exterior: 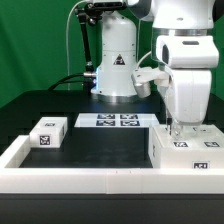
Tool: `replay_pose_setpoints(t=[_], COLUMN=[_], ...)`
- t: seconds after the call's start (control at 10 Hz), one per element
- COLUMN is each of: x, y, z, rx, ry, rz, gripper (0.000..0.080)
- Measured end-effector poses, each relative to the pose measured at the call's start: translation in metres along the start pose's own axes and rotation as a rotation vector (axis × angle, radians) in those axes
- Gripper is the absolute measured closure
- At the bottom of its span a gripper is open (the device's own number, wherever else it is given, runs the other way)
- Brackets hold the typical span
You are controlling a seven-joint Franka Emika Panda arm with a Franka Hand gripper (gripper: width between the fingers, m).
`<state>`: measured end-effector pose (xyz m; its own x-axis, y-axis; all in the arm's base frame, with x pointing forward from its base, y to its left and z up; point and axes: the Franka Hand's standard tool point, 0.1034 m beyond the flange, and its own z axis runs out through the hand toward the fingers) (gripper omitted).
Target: Assemble cabinet
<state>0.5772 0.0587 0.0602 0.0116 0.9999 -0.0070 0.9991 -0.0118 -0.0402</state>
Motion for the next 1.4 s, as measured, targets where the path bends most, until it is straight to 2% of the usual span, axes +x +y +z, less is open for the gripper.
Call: replay_pose_setpoints(t=[0.1,0.2,0.3,0.5,0.6,0.7,0.8,0.9,1.3,1.4], x=[0.0,0.0,0.0,0.0,-0.002,-0.003,-0.001,0.001,0.004,0.005], y=[0.0,0.0,0.0,0.0,-0.007,-0.026,-0.04,-0.045,-0.048,-0.049], z=[0.0,0.0,0.0,0.0,-0.005,-0.015,-0.022,-0.023,-0.023,-0.023], rx=[0.0,0.0,0.0,-0.001,-0.015,-0.016,-0.031,-0.029,-0.028,-0.027], ry=[0.0,0.0,0.0,0.0,0.001,-0.01,-0.01,-0.012,-0.013,-0.009], rz=[0.0,0.0,0.0,0.002,0.052,0.145,0.233,0.255,0.296,0.388], gripper=[0.0339,0.0169,0.0033,0.0002,0.0002,0.0002,0.0002,0.0002,0.0002,0.0002])
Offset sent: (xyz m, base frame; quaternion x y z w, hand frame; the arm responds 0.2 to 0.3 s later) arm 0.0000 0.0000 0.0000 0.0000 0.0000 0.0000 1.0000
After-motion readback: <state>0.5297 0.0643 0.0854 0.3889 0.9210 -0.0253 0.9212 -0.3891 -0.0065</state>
